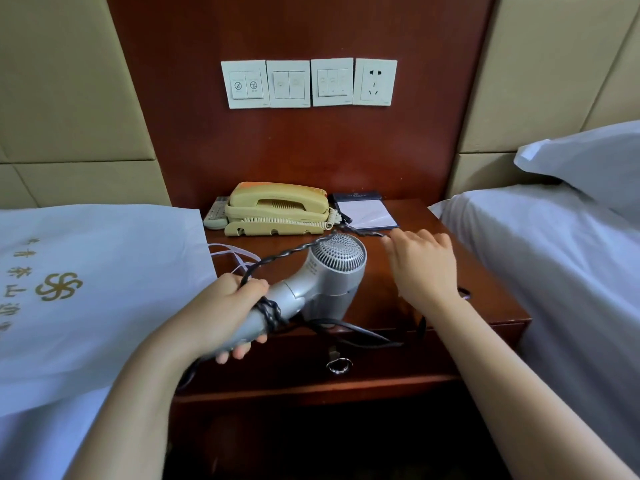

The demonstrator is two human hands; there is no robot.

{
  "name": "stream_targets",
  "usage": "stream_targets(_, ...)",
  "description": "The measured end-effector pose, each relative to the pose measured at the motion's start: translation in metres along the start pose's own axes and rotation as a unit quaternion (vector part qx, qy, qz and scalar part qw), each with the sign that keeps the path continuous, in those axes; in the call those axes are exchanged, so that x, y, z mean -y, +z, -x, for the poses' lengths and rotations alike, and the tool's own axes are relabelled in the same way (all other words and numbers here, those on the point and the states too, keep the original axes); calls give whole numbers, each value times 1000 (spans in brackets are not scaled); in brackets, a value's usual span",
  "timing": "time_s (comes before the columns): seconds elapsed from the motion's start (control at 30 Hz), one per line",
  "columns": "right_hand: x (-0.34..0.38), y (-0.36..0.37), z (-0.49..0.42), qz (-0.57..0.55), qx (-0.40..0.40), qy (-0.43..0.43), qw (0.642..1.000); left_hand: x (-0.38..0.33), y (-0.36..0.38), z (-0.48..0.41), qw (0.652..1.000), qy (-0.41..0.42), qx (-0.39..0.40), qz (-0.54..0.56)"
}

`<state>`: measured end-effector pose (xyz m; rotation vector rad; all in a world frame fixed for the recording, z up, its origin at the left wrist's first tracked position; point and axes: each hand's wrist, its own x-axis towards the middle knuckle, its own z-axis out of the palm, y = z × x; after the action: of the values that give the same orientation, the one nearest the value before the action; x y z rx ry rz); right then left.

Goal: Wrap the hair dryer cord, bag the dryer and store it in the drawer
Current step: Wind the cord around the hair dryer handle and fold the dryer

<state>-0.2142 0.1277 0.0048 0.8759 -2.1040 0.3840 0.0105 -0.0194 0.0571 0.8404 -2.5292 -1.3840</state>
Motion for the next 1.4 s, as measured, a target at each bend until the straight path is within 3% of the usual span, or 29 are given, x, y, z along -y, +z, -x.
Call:
stream_targets(0.2, 9, 5, 2, 5, 23, -2, 1000, -8, 15, -10, 1000, 10, -20, -17)
stream_targets(0.3, 10, -10, 0, -97, 111, -20, 989, -15, 24, -17, 999, 20, -37, -24)
stream_targets(0.37, 9, -23, -1, -205, 173, -28, 963, -19, 29, -21, 998, 19, -61, -27)
stream_targets(0.57, 11, -51, 7, -349, 240, 3, 906, -14, 30, -28, 988, 3, -152, -25)
stream_targets(0.6, 13, -56, 8, -372, 282, 1, 884, -13, 29, -28, 986, 1, -165, -27)
stream_targets(0.73, 25, -68, 9, -506, 443, 7, 741, -5, 32, -32, 978, -2, -208, -20)
stream_targets(0.83, 33, -73, 7, -555, 499, -27, 665, -1, 34, -33, 975, -9, -223, -18)
stream_targets(0.9, 36, -76, 4, -591, 488, -29, 641, 1, 33, -35, 974, -9, -227, -17)
stream_targets(1.1, 32, -72, -3, -608, 240, 77, 753, 4, 28, -36, 973, -17, -231, -18)
stream_targets(1.2, 25, -64, -8, -503, 132, 72, 851, 4, 23, -33, 976, -12, -215, -45)
stream_targets(1.3, 17, -64, -14, -402, 58, 106, 908, -2, 21, -23, 987, 21, -140, -73)
stream_targets(1.4, 7, -68, -20, -307, 45, 133, 941, -13, 22, -7, 998, 41, -15, -47)
